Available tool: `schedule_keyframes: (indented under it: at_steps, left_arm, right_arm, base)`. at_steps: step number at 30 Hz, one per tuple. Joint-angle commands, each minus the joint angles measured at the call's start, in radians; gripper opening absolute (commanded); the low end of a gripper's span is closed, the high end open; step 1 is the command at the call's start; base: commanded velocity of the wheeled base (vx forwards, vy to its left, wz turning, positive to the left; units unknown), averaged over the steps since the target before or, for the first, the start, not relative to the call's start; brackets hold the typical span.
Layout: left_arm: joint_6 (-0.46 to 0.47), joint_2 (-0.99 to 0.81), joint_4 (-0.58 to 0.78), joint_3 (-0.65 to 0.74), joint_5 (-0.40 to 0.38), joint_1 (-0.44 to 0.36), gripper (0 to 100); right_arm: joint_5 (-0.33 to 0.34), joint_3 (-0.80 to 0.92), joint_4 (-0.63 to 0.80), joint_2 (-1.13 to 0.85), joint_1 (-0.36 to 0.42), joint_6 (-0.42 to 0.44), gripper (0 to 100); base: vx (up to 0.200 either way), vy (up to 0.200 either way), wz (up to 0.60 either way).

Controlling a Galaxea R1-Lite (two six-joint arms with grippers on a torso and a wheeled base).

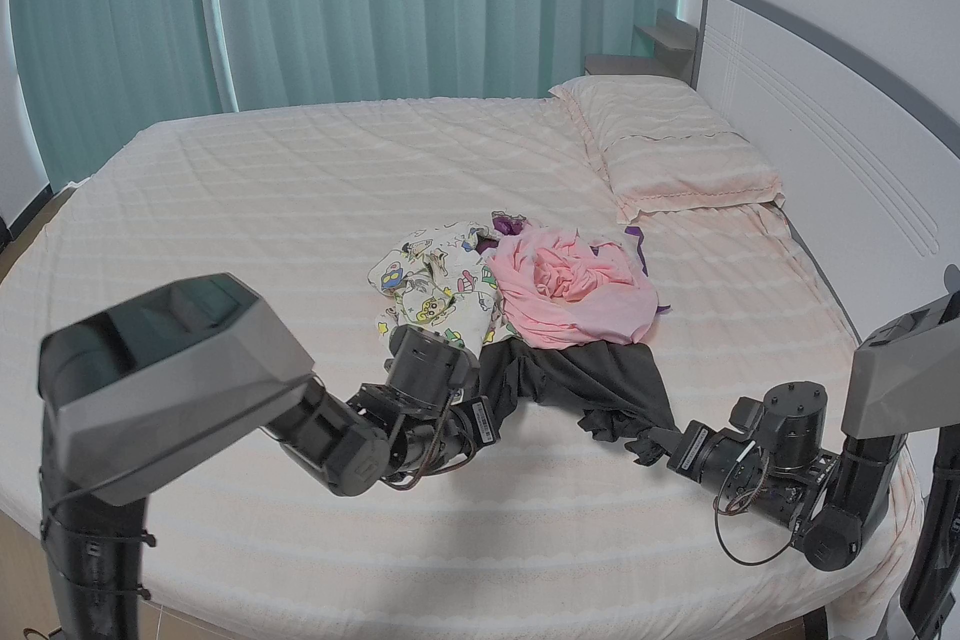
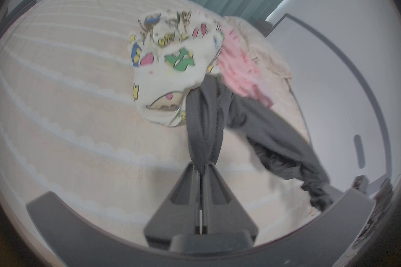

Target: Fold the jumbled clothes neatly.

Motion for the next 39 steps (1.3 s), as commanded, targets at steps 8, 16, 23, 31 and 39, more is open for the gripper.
schedule_keyframes:
  at_steps: [8, 16, 23, 31, 39]
  left_arm:
    - [-0.083, -0.633, -0.160, 0.294, -0.007, -0.036, 0]
    - [-0.080, -0.808, -0.161, 0.317, -0.001, -0.027, 0]
    - [-0.091, -0.869, -0.160, 0.434, -0.006, -0.030, 0]
    - [-0.200, -0.835, -0.262, 0.544, -0.029, -0.037, 0]
    - [-0.206, -0.843, -0.322, 0.650, -0.041, -0.048, 0]
  right_arm:
    - [0.048, -0.098, -0.012, -0.458, -0.018, 0.002, 0]
    - [0.131, -0.186, -0.011, -0.581, -0.044, -0.001, 0]
    - [0.147, -0.078, -0.011, -0.519, -0.031, 0.005, 0]
    - [0.156, 0.012, -0.012, -0.436, 0.022, 0.033, 0]
    - [0.148, 0.040, -0.011, -0.419, 0.018, 0.085, 0]
  base:
    - [0.000, 0.000, 0.00]
    - [0.000, 0.000, 0.00]
    - [0.000, 0.000, 0.00]
    - [0.000, 0.000, 0.00]
    - [0.000, 0.000, 0.00]
